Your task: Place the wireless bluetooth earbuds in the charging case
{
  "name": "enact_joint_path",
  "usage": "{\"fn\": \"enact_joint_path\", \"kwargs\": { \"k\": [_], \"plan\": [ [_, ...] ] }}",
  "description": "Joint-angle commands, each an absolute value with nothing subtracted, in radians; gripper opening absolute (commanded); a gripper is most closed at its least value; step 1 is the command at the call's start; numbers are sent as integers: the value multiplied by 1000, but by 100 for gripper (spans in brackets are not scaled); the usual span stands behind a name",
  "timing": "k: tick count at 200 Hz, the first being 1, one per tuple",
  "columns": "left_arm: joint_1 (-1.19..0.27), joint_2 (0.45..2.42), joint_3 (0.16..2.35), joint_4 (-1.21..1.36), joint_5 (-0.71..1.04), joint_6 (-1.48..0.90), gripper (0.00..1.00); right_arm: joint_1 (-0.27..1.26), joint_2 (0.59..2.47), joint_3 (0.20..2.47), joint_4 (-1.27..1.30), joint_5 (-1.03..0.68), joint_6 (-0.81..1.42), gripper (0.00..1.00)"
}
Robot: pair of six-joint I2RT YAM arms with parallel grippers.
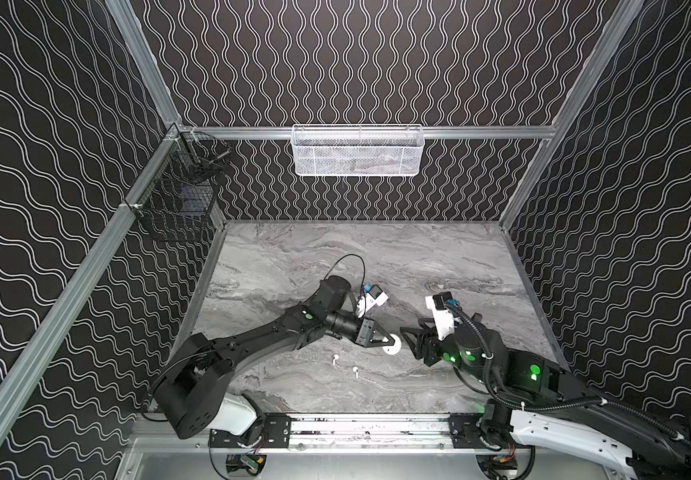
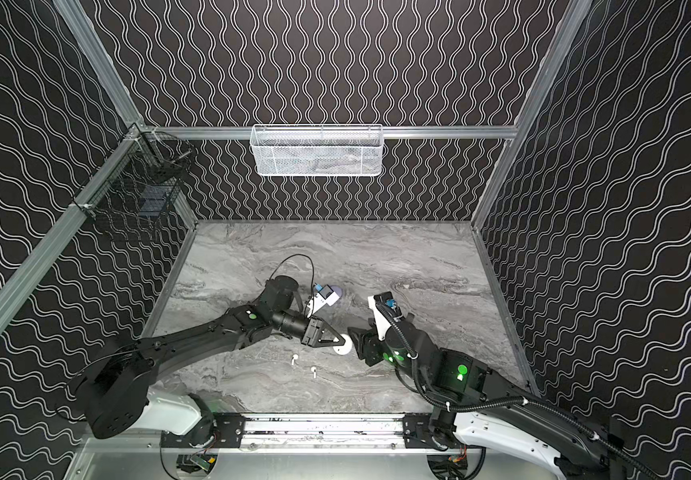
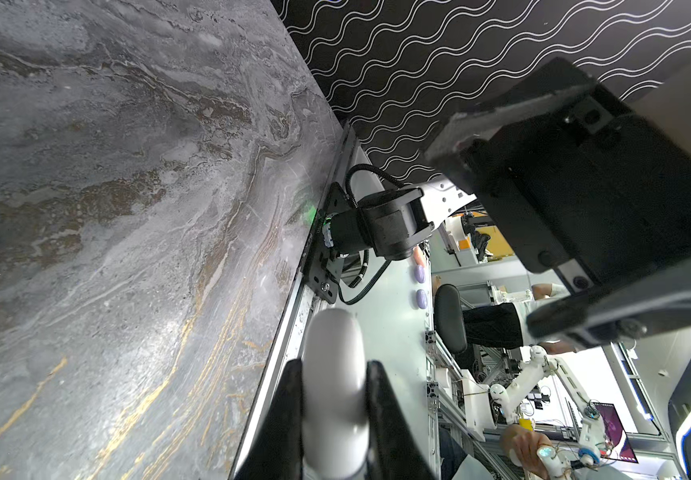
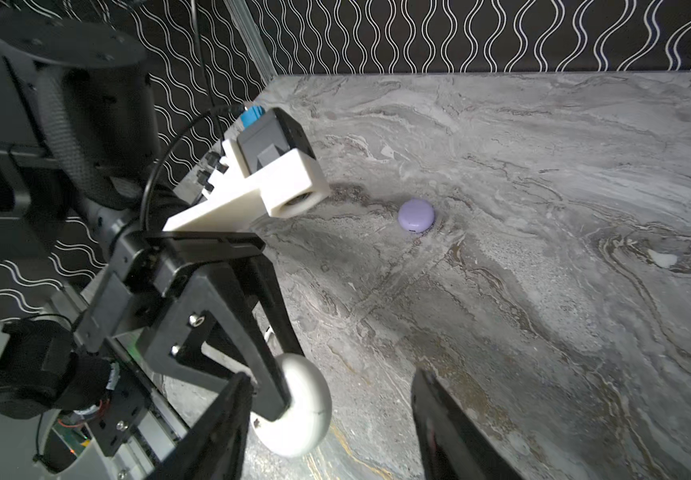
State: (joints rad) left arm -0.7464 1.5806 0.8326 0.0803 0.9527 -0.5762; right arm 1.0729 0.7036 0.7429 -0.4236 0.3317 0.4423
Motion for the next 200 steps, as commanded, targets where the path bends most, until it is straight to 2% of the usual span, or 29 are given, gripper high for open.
{"fn": "enact_joint_path", "kwargs": {
  "k": [1,28,64,87,109,138,200],
  "plan": [
    [-726,1561,858,9,976,-496,0,1055,681,736,-384,279,475,61],
    [-700,1535,880,-53,999,-437,0,1000,669,707,-347,173,469,58],
    [-681,1500,896,-106,990,-353,0,851,700,666,-248,-63,469,55],
    [-674,1457,870,-37,1008,-368,0,739,720,621,-146,-239,482,55],
    [-673,1423,880,-84,983,-311,0,624,747,561,-3,-450,520,54],
    [-673,1413,884,-105,988,-284,0,557,777,502,161,-644,560,53],
    [-673,1397,885,-114,987,-260,0,544,800,423,344,-788,581,52]
  ]
}}
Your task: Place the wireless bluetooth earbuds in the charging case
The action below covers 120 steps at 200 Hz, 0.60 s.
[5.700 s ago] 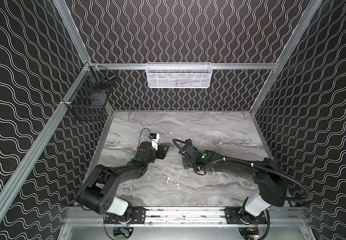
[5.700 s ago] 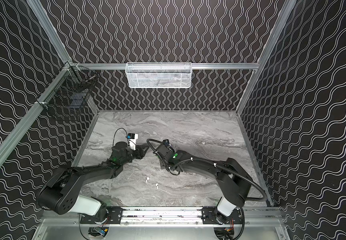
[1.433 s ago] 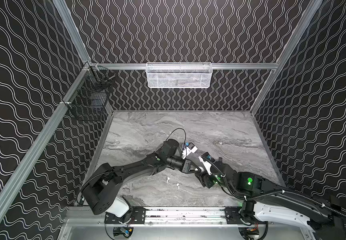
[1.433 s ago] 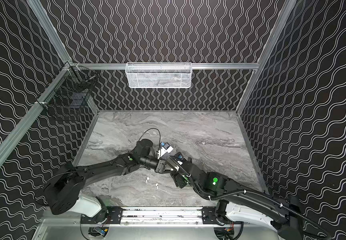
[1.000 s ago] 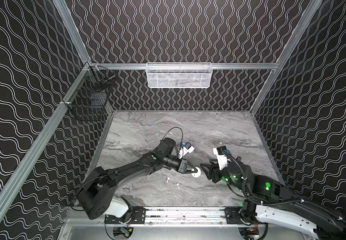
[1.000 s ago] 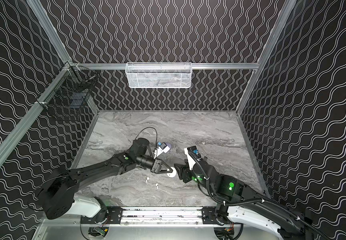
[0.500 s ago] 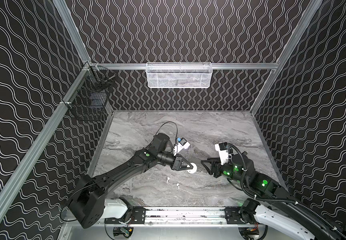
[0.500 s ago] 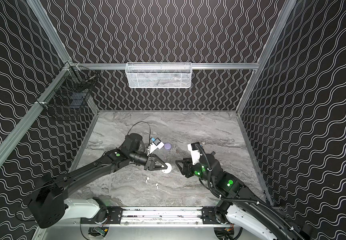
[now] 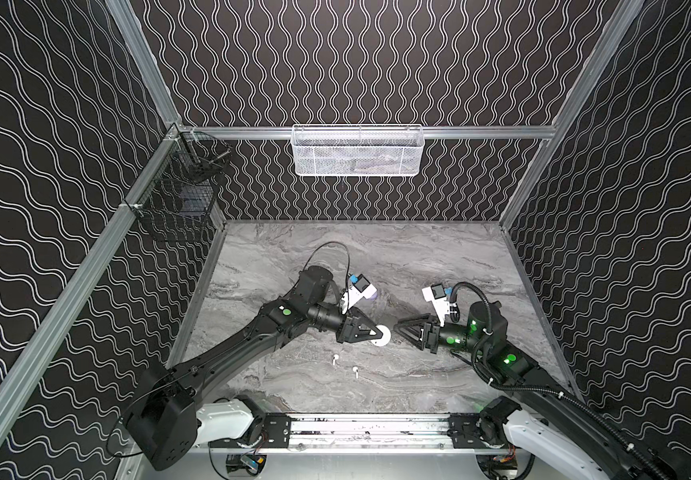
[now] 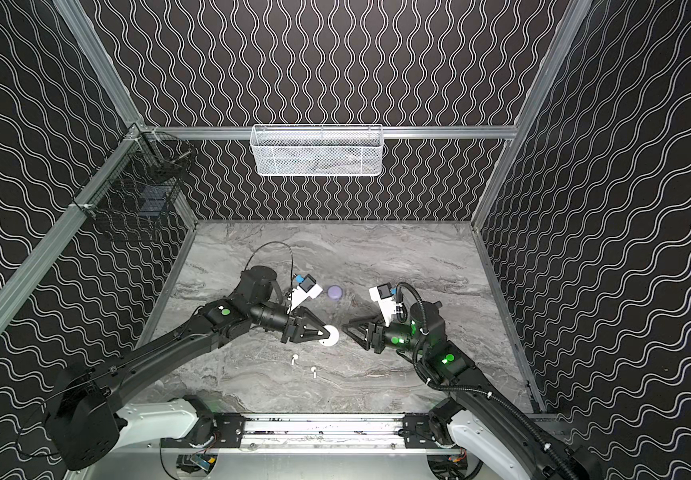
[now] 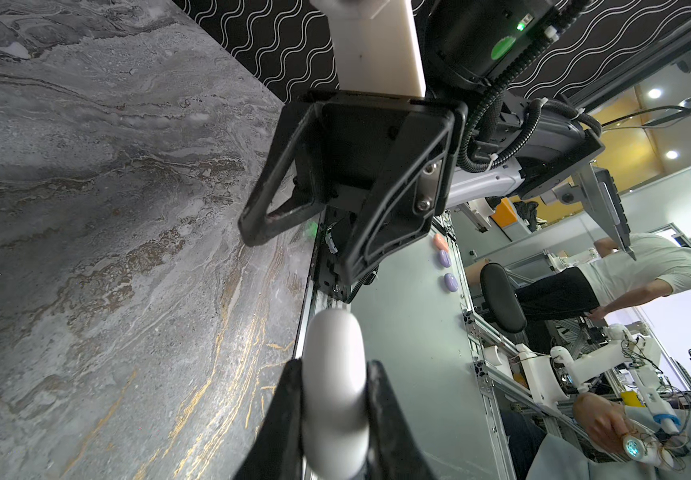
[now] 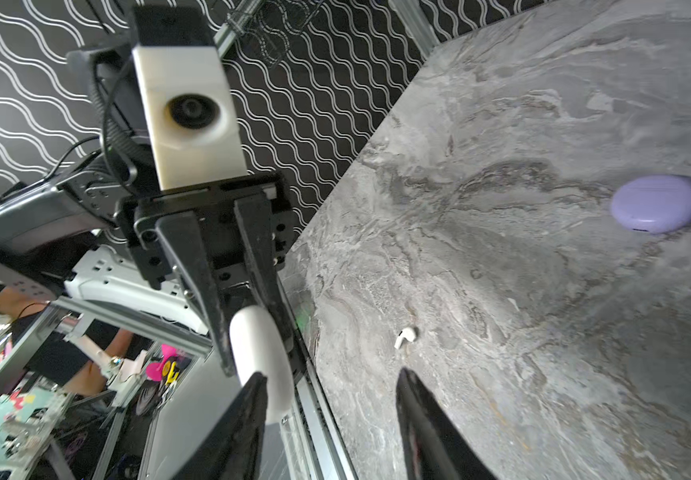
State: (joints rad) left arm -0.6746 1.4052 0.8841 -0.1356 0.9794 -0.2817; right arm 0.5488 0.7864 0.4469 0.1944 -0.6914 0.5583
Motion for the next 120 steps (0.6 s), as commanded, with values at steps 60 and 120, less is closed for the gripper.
{"fn": "enact_joint_path", "kwargs": {
  "k": [60,120],
  "plan": [
    [-674,1405,877,-80,1014,-282,0,540,828,413,402,-892,565,49],
    [-676,1414,857,-16,1046,-327,0,540,868,414,427,-957,547,45]
  ]
}}
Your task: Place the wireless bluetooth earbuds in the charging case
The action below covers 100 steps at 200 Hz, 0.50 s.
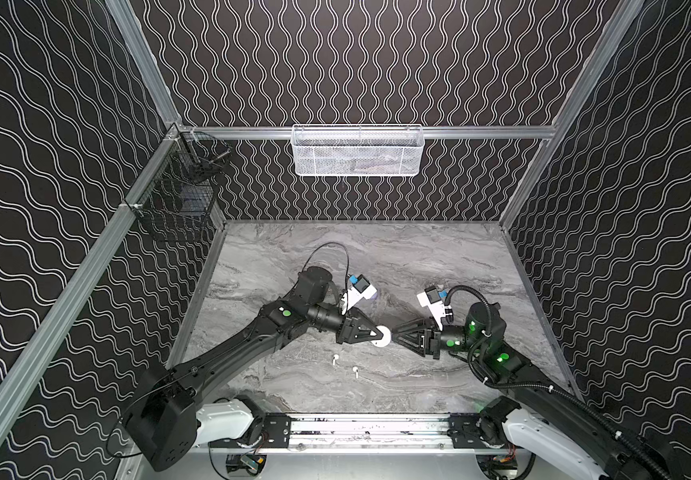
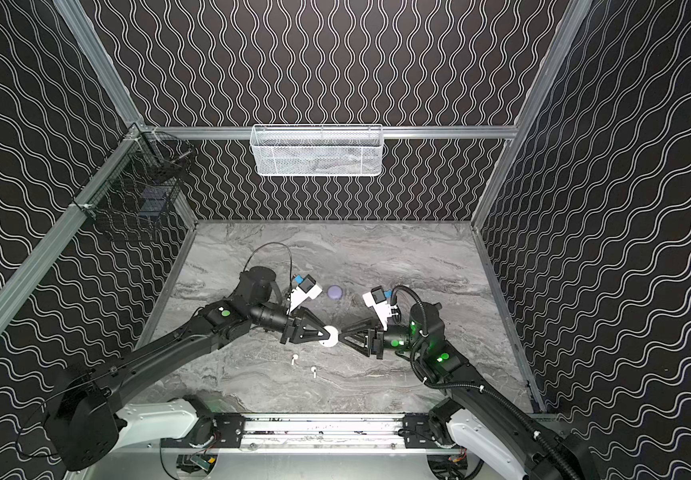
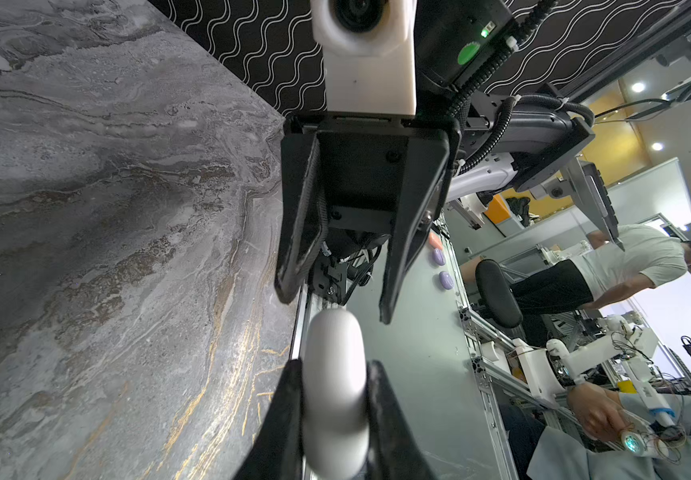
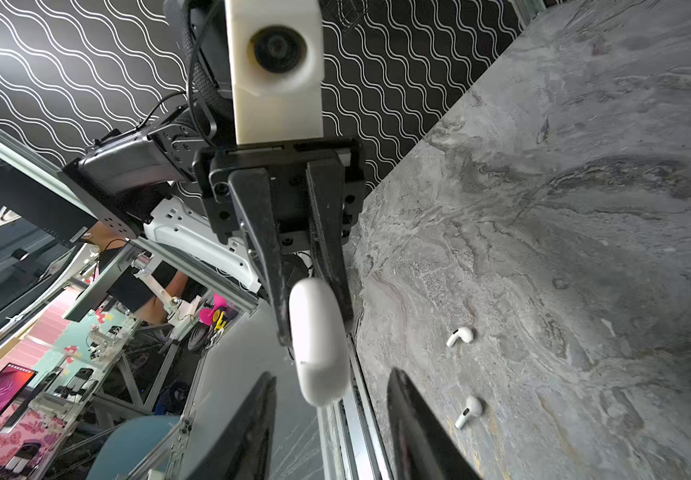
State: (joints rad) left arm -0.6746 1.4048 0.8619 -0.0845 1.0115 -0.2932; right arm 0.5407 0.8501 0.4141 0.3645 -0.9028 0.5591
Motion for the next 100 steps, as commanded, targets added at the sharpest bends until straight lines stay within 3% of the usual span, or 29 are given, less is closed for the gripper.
{"fn": "enact_joint_path", "kwargs": {
  "k": [1,100],
  "plan": [
    [-676,1414,857,-15,1046,-328,0,540,868,414,427,-959,547,45],
    [-689,1429,859,-13,1059,-328,0,540,925,442,471,-1024,553,40]
  ]
}}
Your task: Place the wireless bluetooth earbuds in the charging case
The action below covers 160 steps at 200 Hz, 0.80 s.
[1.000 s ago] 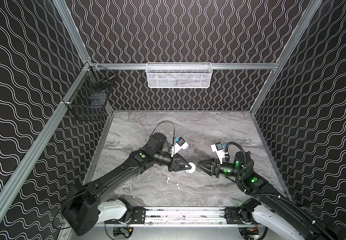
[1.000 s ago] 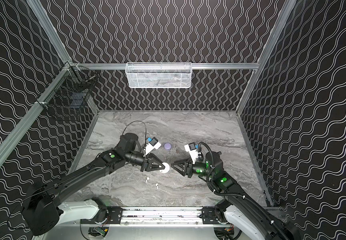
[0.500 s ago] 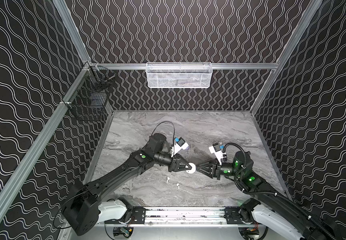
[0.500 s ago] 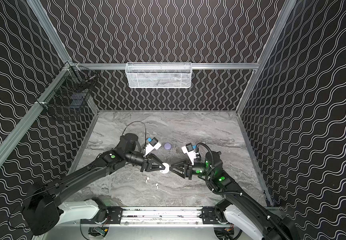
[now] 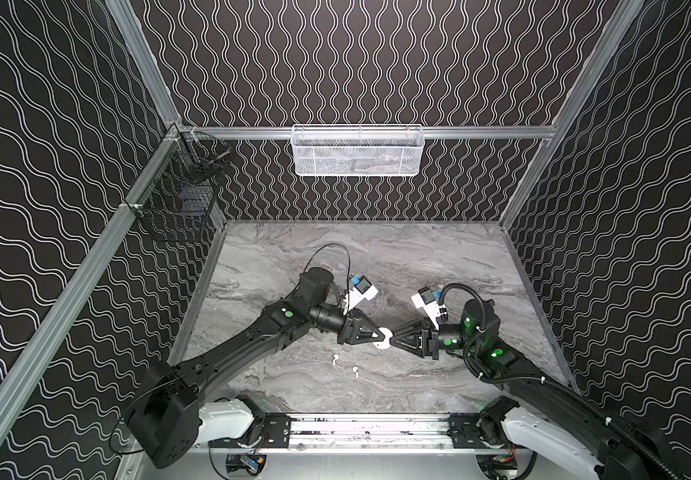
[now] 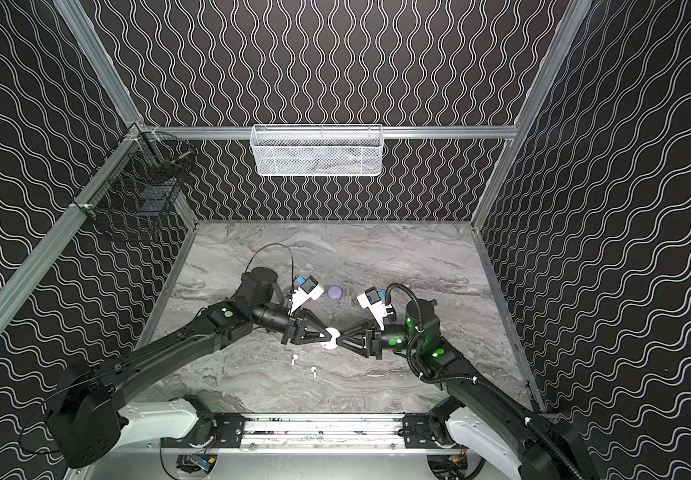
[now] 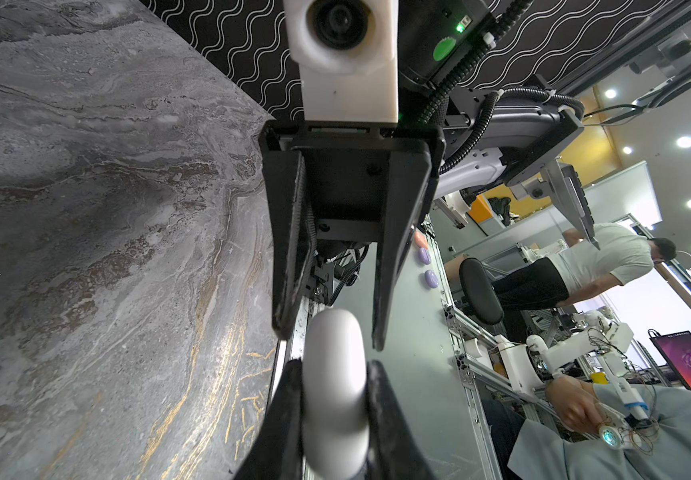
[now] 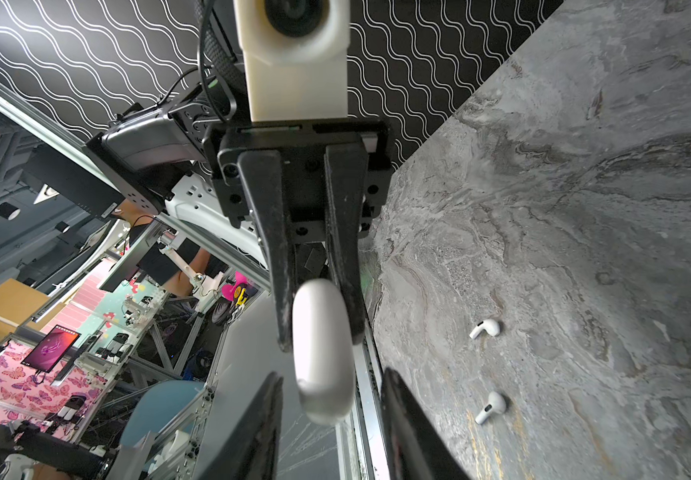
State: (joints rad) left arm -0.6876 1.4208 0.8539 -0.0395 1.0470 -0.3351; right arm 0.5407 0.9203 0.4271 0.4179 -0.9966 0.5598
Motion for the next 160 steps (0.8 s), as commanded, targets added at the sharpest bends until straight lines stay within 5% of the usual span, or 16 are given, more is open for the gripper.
{"fn": "enact_joint_path", "kwargs": {
  "k": [1,160],
  "plan": [
    [-689,1429,859,-13,1059,-328,0,540,925,443,471,-1023,554,40],
    [-689,1438,865,-35,1048,-318,0,548,951,451,476,-1055,560,28]
  ]
}}
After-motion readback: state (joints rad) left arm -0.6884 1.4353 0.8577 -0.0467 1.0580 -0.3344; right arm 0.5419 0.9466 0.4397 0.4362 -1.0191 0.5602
